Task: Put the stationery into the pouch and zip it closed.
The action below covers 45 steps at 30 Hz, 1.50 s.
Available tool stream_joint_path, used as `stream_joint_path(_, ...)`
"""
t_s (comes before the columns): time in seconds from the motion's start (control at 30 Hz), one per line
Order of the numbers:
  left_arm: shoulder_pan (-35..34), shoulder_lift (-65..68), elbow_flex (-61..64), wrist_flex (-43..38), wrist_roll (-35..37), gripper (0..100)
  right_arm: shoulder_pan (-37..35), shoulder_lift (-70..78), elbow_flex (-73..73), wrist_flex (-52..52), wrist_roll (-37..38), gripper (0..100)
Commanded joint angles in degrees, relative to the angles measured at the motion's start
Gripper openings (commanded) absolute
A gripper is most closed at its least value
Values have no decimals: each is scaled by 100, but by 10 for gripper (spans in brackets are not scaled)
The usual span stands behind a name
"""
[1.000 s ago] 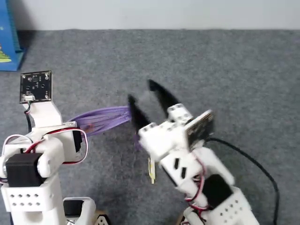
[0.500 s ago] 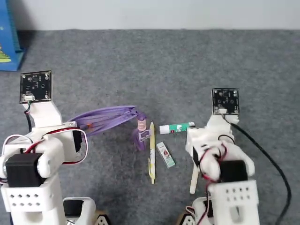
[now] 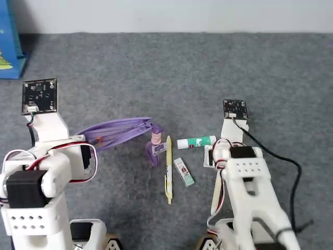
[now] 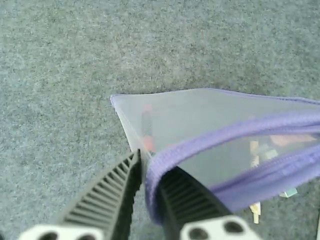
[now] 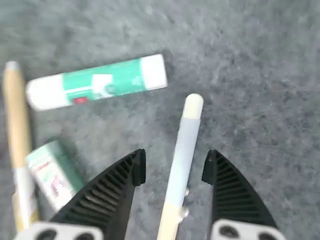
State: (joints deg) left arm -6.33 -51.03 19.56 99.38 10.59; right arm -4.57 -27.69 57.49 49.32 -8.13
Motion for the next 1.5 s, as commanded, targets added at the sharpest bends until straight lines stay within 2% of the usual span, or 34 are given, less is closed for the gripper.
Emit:
stream_joint_path(0.0, -26, -79, 22, 114, -44, 13, 259, 532, -149, -488, -9, 197)
stream_joint_path(0.3, -26, -79, 31, 114, -44, 13, 435, 1947, -905, -514, -9, 189)
stream_joint_path(0.47, -26, -79, 31, 114, -44, 13, 470, 2413, -1310, -400, -44, 0)
stream_joint_path(0.53, -18, -79, 31, 114, -44, 13, 435, 2413, -1415, -171, -53, 36)
stream_joint_path(0.63, 0, -79, 31, 114, -44, 13, 418, 2281, -1662, 321, -53, 7)
stream_joint_path(0.93, 18, -79, 31, 114, -35, 13, 242, 40, -1820, 1552, -26, 8)
stream_joint_path(1.17, 18, -79, 31, 114, -35, 13, -716, -1921, -1820, 2369, -53, 8)
stream_joint_path(1.47, -9, -79, 31, 114, -35, 13, -1912, -3679, -1820, 2299, -26, 8)
